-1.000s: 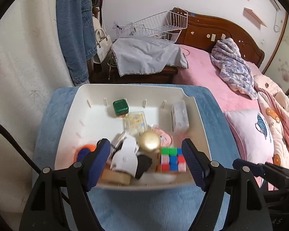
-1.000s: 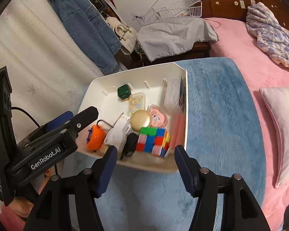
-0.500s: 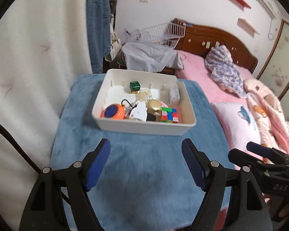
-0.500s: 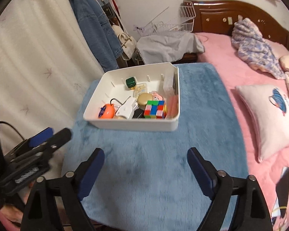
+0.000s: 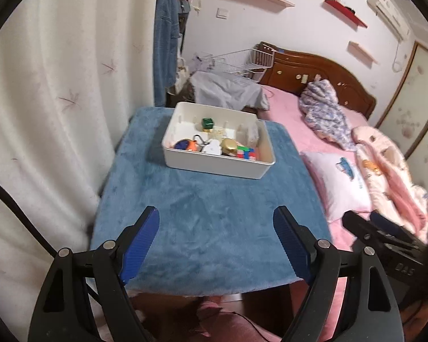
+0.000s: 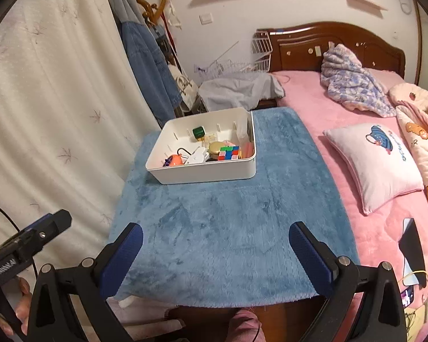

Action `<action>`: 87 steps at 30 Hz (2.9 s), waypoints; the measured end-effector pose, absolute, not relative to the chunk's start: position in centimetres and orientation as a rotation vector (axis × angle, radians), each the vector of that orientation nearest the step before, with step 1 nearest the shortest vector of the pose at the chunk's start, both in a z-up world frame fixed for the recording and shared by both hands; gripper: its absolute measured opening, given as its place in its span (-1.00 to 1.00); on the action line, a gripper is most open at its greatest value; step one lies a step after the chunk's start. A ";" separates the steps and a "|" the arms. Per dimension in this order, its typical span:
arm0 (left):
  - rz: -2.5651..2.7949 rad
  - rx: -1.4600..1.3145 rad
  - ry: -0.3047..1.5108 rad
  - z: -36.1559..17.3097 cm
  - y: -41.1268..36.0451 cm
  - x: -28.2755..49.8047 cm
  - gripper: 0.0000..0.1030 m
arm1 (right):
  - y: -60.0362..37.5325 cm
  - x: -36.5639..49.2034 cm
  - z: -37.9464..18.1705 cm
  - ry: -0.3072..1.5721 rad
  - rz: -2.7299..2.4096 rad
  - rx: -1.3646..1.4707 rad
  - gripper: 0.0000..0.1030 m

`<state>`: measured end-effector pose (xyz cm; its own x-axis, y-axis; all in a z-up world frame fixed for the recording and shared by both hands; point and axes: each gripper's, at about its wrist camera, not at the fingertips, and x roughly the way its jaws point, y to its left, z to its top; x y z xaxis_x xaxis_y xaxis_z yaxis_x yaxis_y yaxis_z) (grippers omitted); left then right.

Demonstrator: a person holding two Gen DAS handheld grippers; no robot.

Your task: Organize rigid objects

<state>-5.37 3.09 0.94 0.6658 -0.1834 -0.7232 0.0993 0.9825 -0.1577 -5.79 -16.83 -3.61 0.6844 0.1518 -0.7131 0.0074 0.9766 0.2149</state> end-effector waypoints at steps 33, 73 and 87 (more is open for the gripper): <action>0.105 0.079 0.696 2.6 -2.9 0.7 0.63 | -18.2 1.3 -1.4 0.790 0.189 0.172 0.99; -0.014 0.023 0.637 3.3 2.4 2.7 0.98 | -14.2 1.6 0.1 0.690 0.021 0.198 0.99; -0.028 0.044 0.646 3.2 2.4 3.5 0.98 | -14.1 2.1 -0.3 0.711 -0.002 0.211 0.99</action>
<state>3.51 2.36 3.15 0.7981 -0.0128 -0.6024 0.0400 0.9987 0.0318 2.09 -14.13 -0.31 0.7585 0.0698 -0.6479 0.0732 0.9788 0.1912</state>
